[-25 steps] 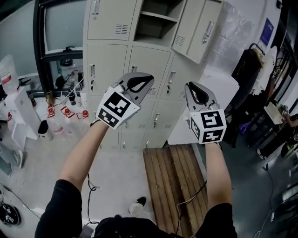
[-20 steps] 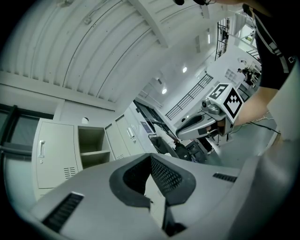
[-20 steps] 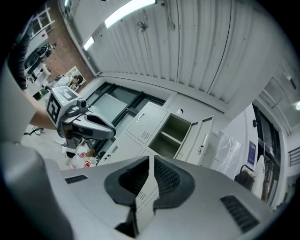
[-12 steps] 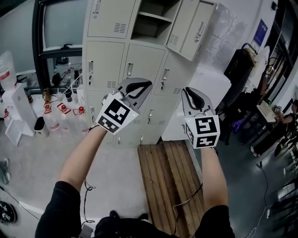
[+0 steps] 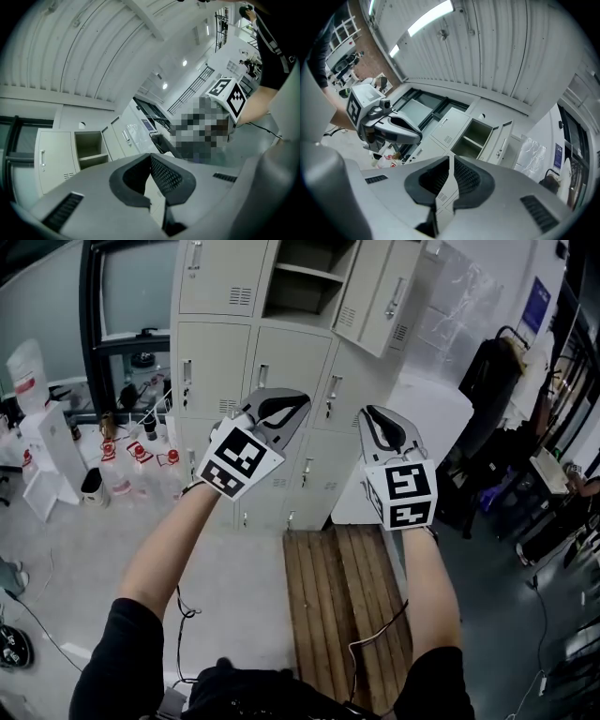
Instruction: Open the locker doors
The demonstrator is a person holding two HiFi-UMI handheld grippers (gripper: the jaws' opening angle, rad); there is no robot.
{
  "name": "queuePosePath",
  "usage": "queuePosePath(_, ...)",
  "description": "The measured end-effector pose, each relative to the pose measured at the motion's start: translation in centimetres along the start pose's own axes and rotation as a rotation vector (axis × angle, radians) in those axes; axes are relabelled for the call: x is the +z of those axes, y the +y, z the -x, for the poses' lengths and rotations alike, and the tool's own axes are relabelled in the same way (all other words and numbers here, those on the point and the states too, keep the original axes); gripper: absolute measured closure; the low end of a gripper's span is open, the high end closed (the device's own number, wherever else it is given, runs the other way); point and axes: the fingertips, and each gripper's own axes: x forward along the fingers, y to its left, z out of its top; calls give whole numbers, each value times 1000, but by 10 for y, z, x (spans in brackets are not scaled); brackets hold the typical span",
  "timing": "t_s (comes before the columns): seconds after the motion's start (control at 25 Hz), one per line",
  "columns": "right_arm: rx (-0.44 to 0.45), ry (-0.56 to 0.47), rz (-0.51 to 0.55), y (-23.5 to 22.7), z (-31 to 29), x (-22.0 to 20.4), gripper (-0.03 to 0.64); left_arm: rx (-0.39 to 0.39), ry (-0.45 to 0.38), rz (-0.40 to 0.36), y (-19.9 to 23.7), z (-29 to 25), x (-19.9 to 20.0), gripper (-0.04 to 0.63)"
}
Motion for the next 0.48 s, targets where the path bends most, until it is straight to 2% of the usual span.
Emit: queuePosePath(0.48,4,-45,-15,-21,8,7,561,22,8,-53,-4,-14,25,575)
